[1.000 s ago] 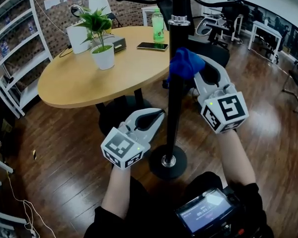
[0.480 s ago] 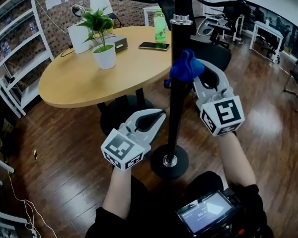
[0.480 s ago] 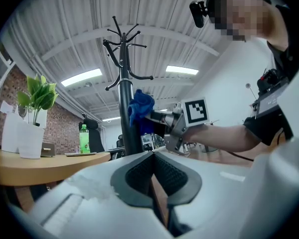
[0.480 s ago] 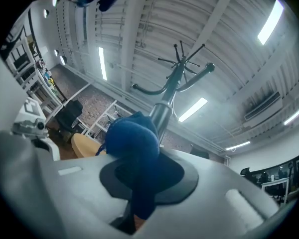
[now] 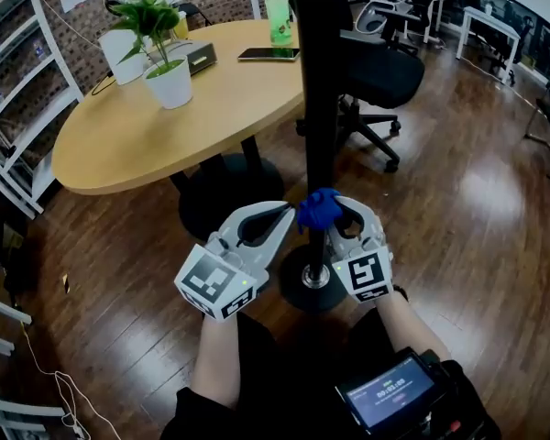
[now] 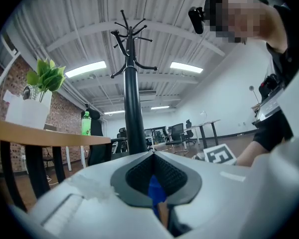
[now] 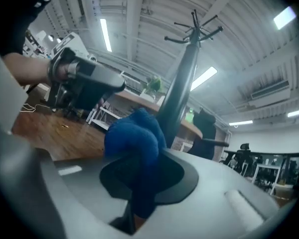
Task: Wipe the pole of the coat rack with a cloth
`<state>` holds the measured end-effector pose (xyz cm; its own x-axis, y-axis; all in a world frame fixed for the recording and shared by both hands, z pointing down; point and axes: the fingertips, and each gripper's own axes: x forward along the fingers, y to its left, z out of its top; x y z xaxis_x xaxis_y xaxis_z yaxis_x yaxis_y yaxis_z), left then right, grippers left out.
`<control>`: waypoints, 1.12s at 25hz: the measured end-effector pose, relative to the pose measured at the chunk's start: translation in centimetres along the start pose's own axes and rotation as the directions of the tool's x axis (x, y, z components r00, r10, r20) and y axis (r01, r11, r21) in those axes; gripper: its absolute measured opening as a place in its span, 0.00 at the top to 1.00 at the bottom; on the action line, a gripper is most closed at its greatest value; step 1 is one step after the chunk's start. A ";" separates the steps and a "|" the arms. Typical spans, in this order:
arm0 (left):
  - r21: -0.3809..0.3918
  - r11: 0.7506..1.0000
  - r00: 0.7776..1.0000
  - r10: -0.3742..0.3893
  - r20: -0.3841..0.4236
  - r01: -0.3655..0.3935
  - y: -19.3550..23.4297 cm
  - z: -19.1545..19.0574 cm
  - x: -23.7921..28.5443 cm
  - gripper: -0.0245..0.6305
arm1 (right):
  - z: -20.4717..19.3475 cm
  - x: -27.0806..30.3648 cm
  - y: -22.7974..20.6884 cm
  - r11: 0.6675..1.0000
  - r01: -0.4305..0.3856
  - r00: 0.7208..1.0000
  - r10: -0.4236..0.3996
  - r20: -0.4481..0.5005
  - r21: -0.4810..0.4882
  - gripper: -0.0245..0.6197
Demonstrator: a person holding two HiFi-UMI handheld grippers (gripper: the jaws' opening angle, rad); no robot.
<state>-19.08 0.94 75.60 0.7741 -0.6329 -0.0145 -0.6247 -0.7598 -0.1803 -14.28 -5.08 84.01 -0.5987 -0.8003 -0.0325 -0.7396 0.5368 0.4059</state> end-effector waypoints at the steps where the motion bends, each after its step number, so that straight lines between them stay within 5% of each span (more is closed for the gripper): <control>1: -0.007 1.000 1.000 0.001 -0.006 -0.002 0.1 -0.5 0.0 0.96 | -2.2 0.0 0.8 0.999 -0.004 0.999 0.006 -0.039 0.035 0.90; 6: -0.031 1.000 1.000 -0.002 -0.022 0.001 0.3 -2.0 0.0 0.96 | -12.3 0.2 4.4 0.995 -0.060 0.965 0.079 -0.249 0.081 0.90; 10: -0.036 0.999 1.000 -0.002 -0.029 0.001 0.3 -2.4 -0.1 0.96 | -18.7 0.0 6.8 0.988 -0.118 0.908 0.147 -0.393 0.096 0.90; 16: -0.036 0.999 0.999 0.005 -0.034 -0.006 0.7 -2.5 -0.2 0.96 | -22.1 0.0 8.2 0.983 -0.135 0.861 0.178 -0.477 0.122 0.90; 19: -0.039 0.999 0.999 0.007 -0.037 -0.008 0.9 -2.8 -0.1 0.96 | -20.9 -0.1 7.7 0.986 -0.128 0.875 0.164 -0.456 0.109 0.90; 22: -0.043 0.999 0.999 0.007 -0.040 -0.008 1.0 -3.2 0.1 0.96 | -17.3 0.0 5.6 0.991 -0.101 0.918 0.126 -0.376 0.085 0.90; 28: -0.053 0.999 0.999 0.008 -0.037 -0.010 1.4 -3.2 0.4 0.96 | -2.9 0.2 -1.8 0.998 0.032 0.998 -0.030 -0.057 0.051 0.90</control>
<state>-19.94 -0.84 78.53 0.7649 -0.6439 0.0203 -0.6367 -0.7604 -0.1280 -12.18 -6.97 85.90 -0.5581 -0.8298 0.0078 -0.7734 0.5235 0.3574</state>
